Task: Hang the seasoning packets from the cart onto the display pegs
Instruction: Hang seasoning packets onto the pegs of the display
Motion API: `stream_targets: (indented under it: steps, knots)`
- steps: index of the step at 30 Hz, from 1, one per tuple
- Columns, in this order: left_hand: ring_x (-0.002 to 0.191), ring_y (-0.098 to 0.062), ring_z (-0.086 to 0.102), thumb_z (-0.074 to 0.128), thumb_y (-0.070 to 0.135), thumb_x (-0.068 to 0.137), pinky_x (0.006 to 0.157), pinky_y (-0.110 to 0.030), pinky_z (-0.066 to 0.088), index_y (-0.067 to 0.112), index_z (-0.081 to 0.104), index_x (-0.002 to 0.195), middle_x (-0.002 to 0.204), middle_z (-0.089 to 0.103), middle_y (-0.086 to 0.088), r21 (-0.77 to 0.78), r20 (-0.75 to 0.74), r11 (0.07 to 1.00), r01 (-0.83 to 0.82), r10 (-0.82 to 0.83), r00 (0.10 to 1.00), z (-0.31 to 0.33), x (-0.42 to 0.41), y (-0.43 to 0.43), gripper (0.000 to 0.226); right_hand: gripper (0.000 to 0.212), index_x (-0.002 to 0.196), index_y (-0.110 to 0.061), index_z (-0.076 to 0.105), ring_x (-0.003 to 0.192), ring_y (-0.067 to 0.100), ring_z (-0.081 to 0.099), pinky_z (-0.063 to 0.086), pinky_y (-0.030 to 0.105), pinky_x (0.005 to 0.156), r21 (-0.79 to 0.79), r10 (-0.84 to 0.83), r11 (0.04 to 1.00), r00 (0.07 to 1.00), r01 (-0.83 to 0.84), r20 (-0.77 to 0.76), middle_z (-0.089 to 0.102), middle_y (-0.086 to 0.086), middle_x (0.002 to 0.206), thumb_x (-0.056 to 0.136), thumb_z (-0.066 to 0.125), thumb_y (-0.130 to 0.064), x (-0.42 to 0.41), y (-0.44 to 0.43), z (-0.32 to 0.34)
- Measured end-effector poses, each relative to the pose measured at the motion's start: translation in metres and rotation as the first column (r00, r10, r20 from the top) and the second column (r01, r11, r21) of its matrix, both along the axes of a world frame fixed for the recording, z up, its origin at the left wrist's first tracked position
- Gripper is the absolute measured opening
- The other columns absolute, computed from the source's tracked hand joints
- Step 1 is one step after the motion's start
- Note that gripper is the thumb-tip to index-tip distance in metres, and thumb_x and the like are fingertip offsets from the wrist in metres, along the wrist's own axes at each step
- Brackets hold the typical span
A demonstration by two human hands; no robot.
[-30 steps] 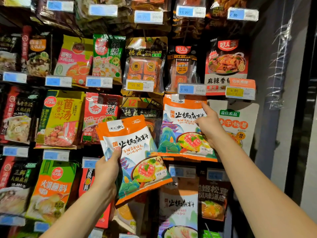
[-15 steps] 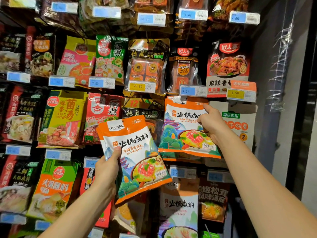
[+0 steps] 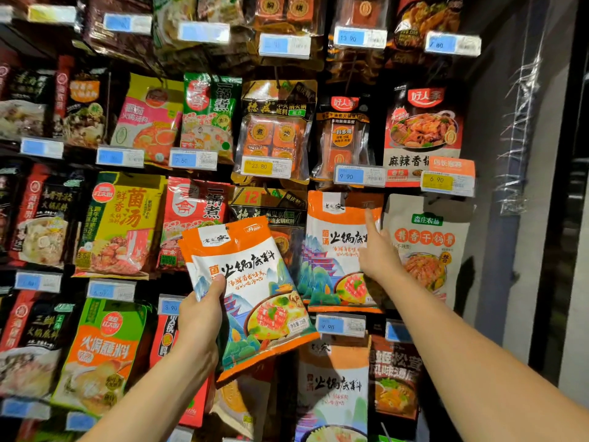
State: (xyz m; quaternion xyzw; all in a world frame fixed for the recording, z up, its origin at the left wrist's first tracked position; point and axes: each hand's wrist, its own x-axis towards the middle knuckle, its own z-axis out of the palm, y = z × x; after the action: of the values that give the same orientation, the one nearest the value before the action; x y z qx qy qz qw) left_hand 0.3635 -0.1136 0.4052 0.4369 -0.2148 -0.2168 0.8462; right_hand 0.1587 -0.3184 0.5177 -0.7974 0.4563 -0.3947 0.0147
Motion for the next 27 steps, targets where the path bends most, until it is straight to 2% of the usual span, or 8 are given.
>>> stream_targets:
  steps: [4,6,8,12,16,19,24,27]
  knots:
    - [0.087,-0.029,0.077,0.070,0.036,0.096,0.088,-0.045,0.059,0.014,0.069,0.117,0.096,0.079,-0.006,-0.003,0.029,0.999,0.036,-0.036,0.999,0.002,-0.004,0.002,0.031,0.083,0.161,-0.022,0.019,0.111,0.042,0.061,0.047,0.041,0.077,-0.128,-0.225,0.972,0.944,0.199,-0.242,0.054,0.023,0.128,0.093,0.065,-0.013,0.002,0.017,0.013]
    - [0.077,-0.024,0.078,0.068,0.034,0.097,0.069,-0.034,0.061,0.017,0.070,0.108,0.087,0.080,-0.003,0.013,0.053,0.997,0.079,-0.079,0.995,0.005,-0.010,0.003,0.020,0.045,0.139,-0.013,0.053,0.107,0.039,0.063,0.048,0.038,0.077,-0.184,-0.207,0.967,0.967,0.179,-0.148,0.062,0.019,0.121,0.095,0.062,-0.017,0.001,0.039,0.020]
    - [0.069,-0.015,0.076,0.067,0.031,0.098,0.055,-0.023,0.055,0.021,0.069,0.101,0.085,0.079,0.003,-0.004,0.089,0.993,0.118,-0.117,0.989,0.009,-0.020,0.003,0.010,0.027,0.123,-0.015,0.067,0.096,0.032,0.067,0.052,0.033,0.074,-0.074,0.071,0.995,0.993,-0.064,0.099,0.069,0.014,0.113,0.099,0.061,-0.026,0.004,0.063,0.017]
    - [0.082,-0.005,0.070,0.074,0.034,0.092,0.075,-0.026,0.050,0.024,0.071,0.102,0.091,0.076,0.012,-0.004,0.160,0.982,0.188,-0.185,0.970,0.013,-0.037,0.000,0.015,0.057,0.147,-0.023,0.046,0.100,0.018,0.070,0.056,0.019,0.075,0.143,0.511,0.770,0.735,-0.622,0.445,0.069,0.004,0.112,0.098,0.069,-0.036,0.011,0.102,-0.013]
    - [0.079,-0.009,0.074,0.079,0.031,0.087,0.064,-0.020,0.051,0.023,0.073,0.094,0.087,0.078,0.008,0.029,0.193,0.978,0.209,-0.210,0.958,0.017,-0.049,-0.008,0.011,0.075,0.146,-0.047,0.029,0.123,-0.002,0.058,0.048,0.021,0.103,0.025,0.533,0.786,0.697,-0.618,0.480,0.061,-0.010,0.134,0.093,0.077,-0.024,0.009,0.086,-0.032]
    - [0.070,0.000,0.072,0.078,0.034,0.088,0.057,-0.014,0.051,0.024,0.072,0.093,0.080,0.076,0.014,0.039,0.230,0.980,0.195,-0.199,0.953,0.018,-0.050,-0.012,0.012,0.087,0.142,-0.070,0.025,0.144,0.025,0.045,0.039,0.051,0.118,0.029,0.534,0.770,0.669,-0.637,0.517,0.049,0.005,0.155,0.087,0.073,-0.023,-0.001,0.077,-0.034]
    - [0.084,-0.015,0.073,0.069,0.043,0.094,0.069,-0.026,0.053,0.017,0.073,0.096,0.089,0.078,0.003,0.066,0.241,0.985,0.162,-0.173,0.955,0.024,-0.051,-0.012,0.027,0.058,0.136,-0.030,0.055,0.133,0.012,0.049,0.048,0.020,0.102,-0.091,0.510,0.824,0.661,-0.560,0.550,0.051,-0.009,0.143,0.094,0.057,0.011,-0.015,0.073,-0.020]
    - [0.075,-0.017,0.065,0.063,0.028,0.101,0.056,-0.019,0.051,0.014,0.067,0.091,0.078,0.069,0.002,0.035,0.226,0.994,0.100,-0.105,0.968,0.025,-0.043,-0.011,0.017,0.052,0.139,-0.017,0.059,0.111,0.005,0.061,0.052,0.033,0.086,-0.090,0.431,0.869,0.653,-0.487,0.623,0.052,0.000,0.147,0.097,0.051,0.013,-0.021,0.066,-0.002]
